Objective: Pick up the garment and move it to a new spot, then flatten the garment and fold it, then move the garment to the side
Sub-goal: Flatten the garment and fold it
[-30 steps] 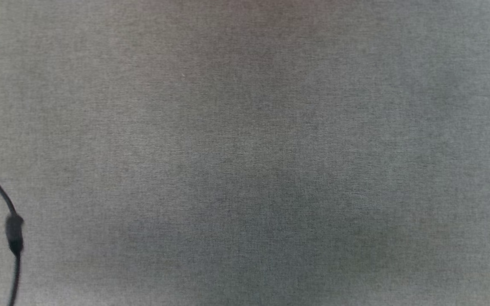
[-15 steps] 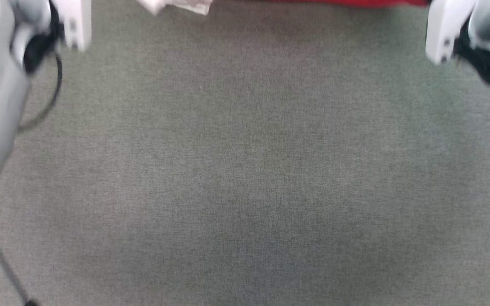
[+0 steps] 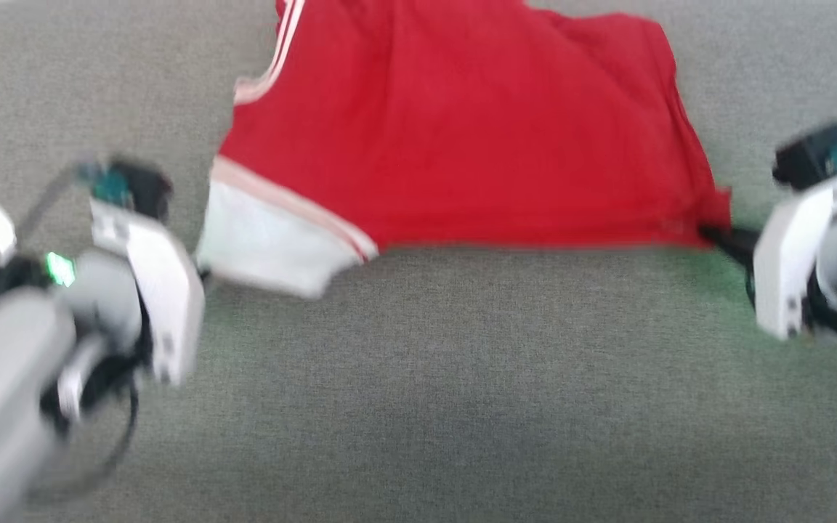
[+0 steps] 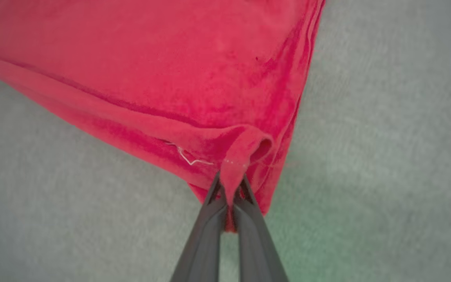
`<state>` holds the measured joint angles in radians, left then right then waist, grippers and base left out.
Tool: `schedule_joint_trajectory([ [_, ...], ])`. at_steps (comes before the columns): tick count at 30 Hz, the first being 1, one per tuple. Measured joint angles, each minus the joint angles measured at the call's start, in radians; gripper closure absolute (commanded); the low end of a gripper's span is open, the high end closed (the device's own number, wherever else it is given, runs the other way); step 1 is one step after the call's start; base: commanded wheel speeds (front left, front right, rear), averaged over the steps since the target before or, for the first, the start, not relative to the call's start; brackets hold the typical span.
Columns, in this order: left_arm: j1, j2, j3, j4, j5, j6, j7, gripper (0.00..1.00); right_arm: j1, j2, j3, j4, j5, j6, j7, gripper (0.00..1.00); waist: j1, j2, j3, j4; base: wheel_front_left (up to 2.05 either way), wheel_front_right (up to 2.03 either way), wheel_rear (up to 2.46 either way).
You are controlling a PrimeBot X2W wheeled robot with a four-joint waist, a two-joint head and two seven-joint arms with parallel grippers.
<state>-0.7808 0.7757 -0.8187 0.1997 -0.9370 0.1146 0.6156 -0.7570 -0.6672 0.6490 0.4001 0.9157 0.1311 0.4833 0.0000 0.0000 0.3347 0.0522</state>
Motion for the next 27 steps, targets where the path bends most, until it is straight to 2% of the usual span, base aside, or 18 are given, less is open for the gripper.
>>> schedule_joint_trajectory([
  [6,0.269,0.127,-0.008,-0.357,-0.068,0.213,0.045,1.0,0.23,-0.076,-0.058,-0.17,0.043,0.0,0.038,1.0,0.0001,0.0,-0.025,0.001,0.0,0.0,0.0],
  [11,0.434,0.169,-0.035,-0.51,-0.117,0.325,0.05,1.0,0.41,-0.122,-0.113,-0.285,0.062,0.0,0.07,1.0,0.0,0.0,-0.036,0.006,0.0,0.0,0.0],
  [18,0.546,0.195,-0.063,-0.593,-0.145,0.406,0.058,1.0,0.61,-0.155,-0.184,-0.416,0.094,0.0,0.147,1.0,0.0,0.0,-0.044,0.011,0.0,0.0,0.0],
  [23,0.551,0.23,-0.046,-0.642,-0.142,0.431,0.061,1.0,0.715,-0.147,-0.267,-0.496,0.105,0.0,0.187,1.0,0.0,0.0,-0.039,0.01,0.0,0.0,0.0],
  [27,0.491,0.27,0.0,-0.683,-0.113,0.437,0.05,1.0,0.736,-0.109,-0.365,-0.535,0.082,0.0,0.193,1.0,0.0,0.0,-0.03,0.007,0.0,0.0,0.0],
])
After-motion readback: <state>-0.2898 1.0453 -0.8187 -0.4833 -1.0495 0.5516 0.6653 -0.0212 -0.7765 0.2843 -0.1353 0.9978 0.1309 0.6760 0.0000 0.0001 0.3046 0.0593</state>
